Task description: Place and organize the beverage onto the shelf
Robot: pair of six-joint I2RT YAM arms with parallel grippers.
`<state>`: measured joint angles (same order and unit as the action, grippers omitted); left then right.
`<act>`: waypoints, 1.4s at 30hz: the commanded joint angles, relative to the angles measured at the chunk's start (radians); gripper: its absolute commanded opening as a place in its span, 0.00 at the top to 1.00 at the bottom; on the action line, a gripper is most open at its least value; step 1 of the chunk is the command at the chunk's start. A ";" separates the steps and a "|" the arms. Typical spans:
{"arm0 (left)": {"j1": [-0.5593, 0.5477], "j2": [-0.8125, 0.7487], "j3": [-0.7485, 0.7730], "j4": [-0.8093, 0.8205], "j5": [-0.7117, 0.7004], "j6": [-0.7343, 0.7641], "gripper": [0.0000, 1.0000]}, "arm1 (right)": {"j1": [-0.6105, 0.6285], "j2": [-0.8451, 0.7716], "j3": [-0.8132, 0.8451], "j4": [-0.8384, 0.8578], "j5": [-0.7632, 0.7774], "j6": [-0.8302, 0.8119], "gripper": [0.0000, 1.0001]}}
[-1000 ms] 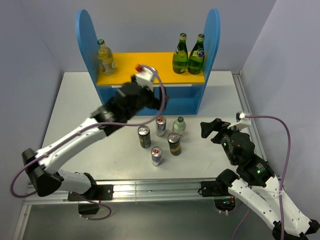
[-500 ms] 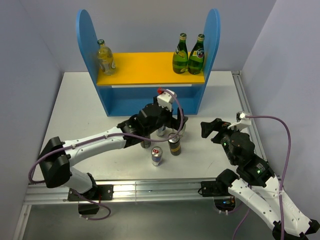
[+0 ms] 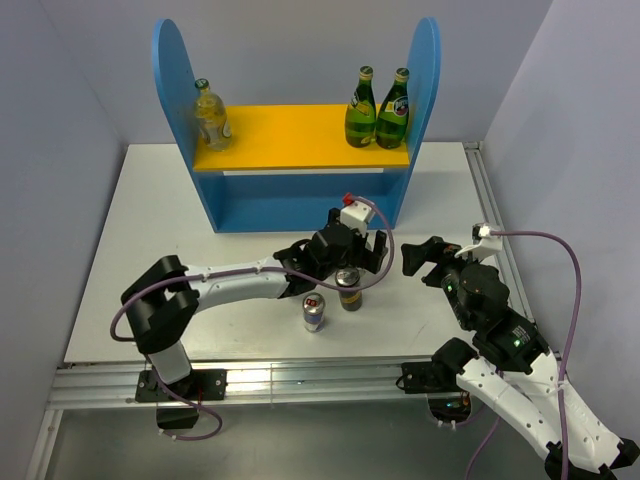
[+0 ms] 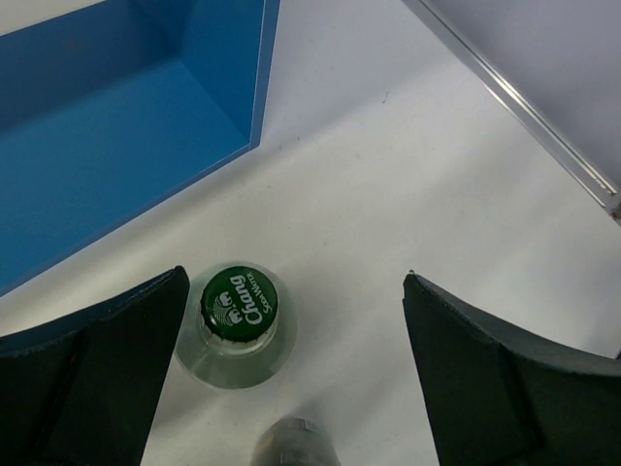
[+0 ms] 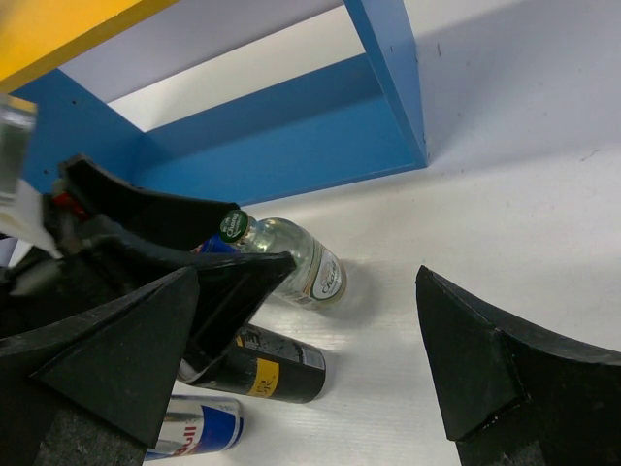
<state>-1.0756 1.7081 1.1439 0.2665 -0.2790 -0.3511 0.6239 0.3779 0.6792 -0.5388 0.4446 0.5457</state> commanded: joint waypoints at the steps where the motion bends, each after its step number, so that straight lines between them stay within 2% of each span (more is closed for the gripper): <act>1: -0.003 0.030 0.062 0.071 -0.034 0.027 0.01 | 0.007 0.009 -0.009 0.028 0.013 0.003 0.00; 9: -0.001 0.061 0.062 0.092 -0.061 0.032 0.03 | 0.008 0.012 -0.009 0.030 0.009 0.005 0.00; 16: 0.002 0.071 0.053 0.086 -0.080 0.037 0.22 | 0.011 0.013 -0.012 0.030 0.008 0.005 0.00; 24: 0.008 0.061 0.013 0.102 -0.111 0.024 0.27 | 0.023 0.022 -0.010 0.026 0.013 0.007 0.00; 28: 0.009 0.062 -0.012 0.119 -0.124 0.015 0.35 | 0.028 0.027 -0.010 0.025 0.016 0.008 0.00; 34: 0.013 0.074 -0.015 0.128 -0.131 0.012 0.41 | 0.031 0.032 -0.009 0.025 0.025 0.008 0.00; 37: 0.014 0.074 -0.029 0.143 -0.129 0.009 0.48 | 0.033 0.036 -0.009 0.025 0.023 0.005 0.00; 42: 0.019 0.084 -0.026 0.148 -0.126 0.006 0.76 | 0.033 0.038 -0.009 0.025 0.025 0.008 0.00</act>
<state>-1.0592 1.7809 1.1221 0.3721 -0.4076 -0.3264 0.6483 0.4080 0.6777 -0.5388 0.4458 0.5465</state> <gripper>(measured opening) 0.339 0.999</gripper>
